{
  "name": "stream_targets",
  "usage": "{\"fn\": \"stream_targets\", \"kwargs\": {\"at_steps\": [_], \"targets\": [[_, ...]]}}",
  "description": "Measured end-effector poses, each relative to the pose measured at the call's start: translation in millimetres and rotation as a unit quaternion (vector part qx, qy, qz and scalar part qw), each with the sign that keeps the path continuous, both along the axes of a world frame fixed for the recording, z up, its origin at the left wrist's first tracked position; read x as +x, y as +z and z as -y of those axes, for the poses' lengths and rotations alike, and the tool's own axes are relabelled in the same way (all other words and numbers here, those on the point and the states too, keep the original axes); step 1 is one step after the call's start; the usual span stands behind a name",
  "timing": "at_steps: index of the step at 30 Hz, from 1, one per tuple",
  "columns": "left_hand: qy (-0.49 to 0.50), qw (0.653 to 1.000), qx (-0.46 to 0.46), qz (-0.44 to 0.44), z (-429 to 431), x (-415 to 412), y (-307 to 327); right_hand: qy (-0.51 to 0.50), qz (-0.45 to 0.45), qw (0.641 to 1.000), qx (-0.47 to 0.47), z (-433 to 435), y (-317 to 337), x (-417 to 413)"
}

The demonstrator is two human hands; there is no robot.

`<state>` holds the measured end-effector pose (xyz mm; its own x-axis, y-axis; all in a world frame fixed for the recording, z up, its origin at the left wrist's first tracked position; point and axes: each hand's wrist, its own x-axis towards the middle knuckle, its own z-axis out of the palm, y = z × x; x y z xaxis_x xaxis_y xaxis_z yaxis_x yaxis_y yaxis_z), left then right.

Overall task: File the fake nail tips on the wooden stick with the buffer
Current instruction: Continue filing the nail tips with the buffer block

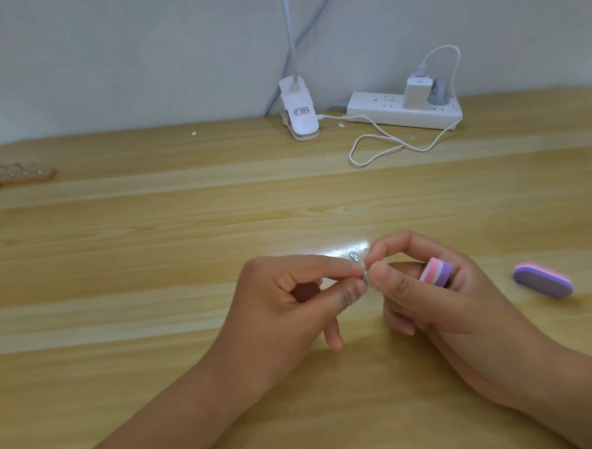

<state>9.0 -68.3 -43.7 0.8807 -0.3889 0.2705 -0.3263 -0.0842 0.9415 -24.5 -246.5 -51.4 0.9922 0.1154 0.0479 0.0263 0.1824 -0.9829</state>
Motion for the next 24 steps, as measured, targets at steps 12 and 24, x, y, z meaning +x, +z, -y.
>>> {"fn": "stream_targets", "kwargs": {"at_steps": [12,24], "targets": [[-0.029,0.997,-0.021,-0.062,-5.7,1.6,1.3,-0.145,0.343,0.857,-0.357,8.5,-2.2,-3.2],[-0.039,0.998,-0.023,-0.052,-5.3,0.5,0.9,-0.168,0.402,0.802,-0.409,10.4,-4.0,-1.7]]}}
